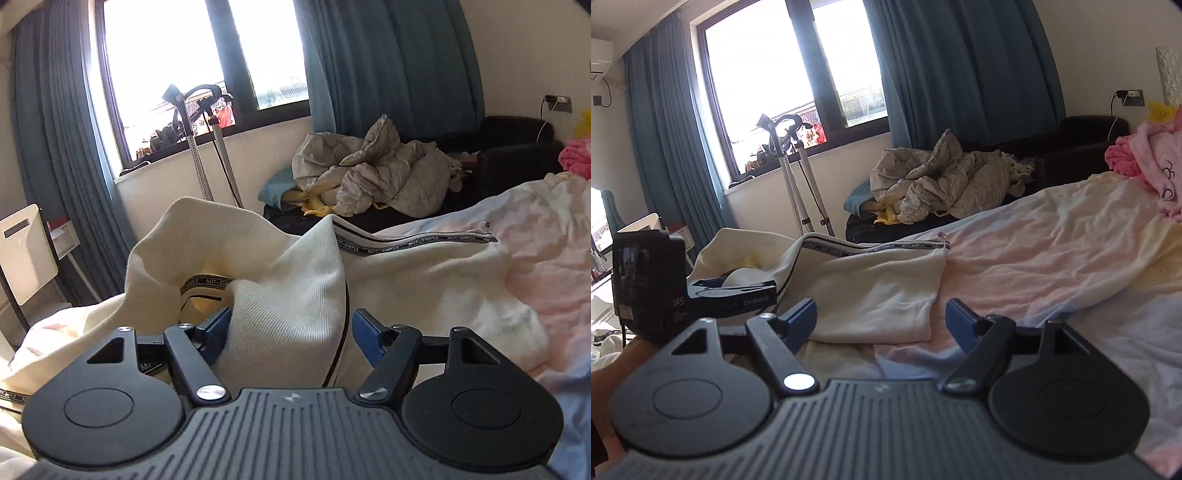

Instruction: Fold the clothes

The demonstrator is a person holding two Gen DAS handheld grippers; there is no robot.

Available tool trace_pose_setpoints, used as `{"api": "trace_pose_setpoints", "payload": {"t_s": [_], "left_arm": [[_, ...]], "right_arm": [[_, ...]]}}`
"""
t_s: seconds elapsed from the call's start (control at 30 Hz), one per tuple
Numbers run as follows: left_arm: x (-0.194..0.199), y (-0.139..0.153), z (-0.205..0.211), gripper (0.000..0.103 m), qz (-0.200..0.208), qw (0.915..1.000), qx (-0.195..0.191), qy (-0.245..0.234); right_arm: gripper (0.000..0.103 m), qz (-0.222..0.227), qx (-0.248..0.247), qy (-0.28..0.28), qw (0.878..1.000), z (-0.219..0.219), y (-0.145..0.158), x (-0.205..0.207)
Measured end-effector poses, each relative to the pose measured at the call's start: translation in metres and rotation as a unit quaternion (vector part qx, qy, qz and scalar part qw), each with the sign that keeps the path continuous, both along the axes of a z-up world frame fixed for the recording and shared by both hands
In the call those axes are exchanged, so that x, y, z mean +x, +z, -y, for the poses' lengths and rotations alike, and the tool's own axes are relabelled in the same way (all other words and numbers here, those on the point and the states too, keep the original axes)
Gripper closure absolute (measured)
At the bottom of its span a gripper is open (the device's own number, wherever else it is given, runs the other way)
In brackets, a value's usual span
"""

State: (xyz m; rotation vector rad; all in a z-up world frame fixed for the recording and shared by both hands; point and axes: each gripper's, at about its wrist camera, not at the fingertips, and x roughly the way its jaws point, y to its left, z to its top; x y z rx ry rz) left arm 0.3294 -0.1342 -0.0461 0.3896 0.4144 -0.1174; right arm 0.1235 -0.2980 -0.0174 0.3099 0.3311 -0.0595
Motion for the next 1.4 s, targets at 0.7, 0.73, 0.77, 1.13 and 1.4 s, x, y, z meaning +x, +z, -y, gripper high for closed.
{"api": "trace_pose_setpoints", "payload": {"t_s": [0.7,0.73,0.77,1.13,1.4], "left_arm": [[-0.12,0.083,-0.03,0.09,-0.052,0.9932,-0.104,-0.005],[-0.137,0.081,-0.036,0.09,-0.054,0.9916,-0.117,-0.009],[-0.154,0.08,-0.043,0.09,-0.056,0.9898,-0.13,-0.013],[-0.218,0.028,-0.117,0.09,-0.076,0.9528,-0.293,0.022],[-0.203,0.011,-0.164,0.089,-0.099,0.9127,-0.393,0.048]], "right_arm": [[0.022,0.007,0.092,0.02,0.996,0.022,0.003,-0.015],[0.022,0.006,0.102,0.024,0.994,0.023,0.003,-0.016],[0.022,0.007,0.113,0.028,0.993,0.024,0.003,-0.017],[0.022,-0.017,0.275,0.044,0.96,0.028,-0.033,0.005],[0.022,-0.066,0.343,0.022,0.937,0.04,-0.084,0.064]]}}
